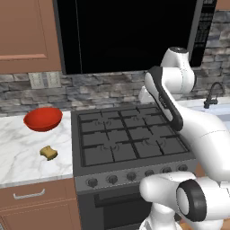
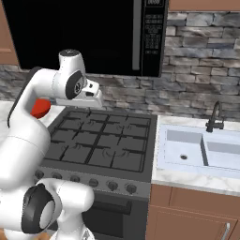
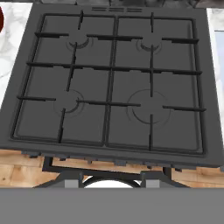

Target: Place the sponge inside the microwave to prepare for sanitizing.

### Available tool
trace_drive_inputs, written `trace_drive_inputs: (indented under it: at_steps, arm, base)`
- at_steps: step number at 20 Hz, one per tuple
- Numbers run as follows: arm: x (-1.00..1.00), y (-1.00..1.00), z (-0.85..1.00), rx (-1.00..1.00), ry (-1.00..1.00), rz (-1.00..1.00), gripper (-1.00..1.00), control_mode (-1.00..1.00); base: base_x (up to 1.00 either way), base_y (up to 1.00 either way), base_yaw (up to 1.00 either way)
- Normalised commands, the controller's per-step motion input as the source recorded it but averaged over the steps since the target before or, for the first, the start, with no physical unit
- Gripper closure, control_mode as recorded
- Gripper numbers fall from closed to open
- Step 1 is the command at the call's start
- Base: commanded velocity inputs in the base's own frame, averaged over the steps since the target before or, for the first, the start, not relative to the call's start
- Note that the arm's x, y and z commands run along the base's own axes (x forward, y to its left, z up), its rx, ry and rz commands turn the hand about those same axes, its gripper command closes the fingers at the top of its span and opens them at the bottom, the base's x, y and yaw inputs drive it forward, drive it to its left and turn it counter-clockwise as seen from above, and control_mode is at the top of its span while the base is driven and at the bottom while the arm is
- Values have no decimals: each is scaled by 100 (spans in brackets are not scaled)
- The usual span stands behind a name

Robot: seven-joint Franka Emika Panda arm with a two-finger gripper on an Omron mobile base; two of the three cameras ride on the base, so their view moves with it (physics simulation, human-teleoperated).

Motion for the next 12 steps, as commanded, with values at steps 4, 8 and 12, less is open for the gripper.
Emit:
trace_drive_inputs:
  at_steps: [4, 8, 12]
  arm:
    - [-8, -1, 0, 0, -1, 0, -100, -100]
    - [-34, -20, 2, -1, -8, -8, -100, -100]
    - [-27, -41, 10, -4, -11, -17, -100, -100]
  base:
    - [0, 0, 0]
    - [0, 0, 0]
    - [0, 0, 0]
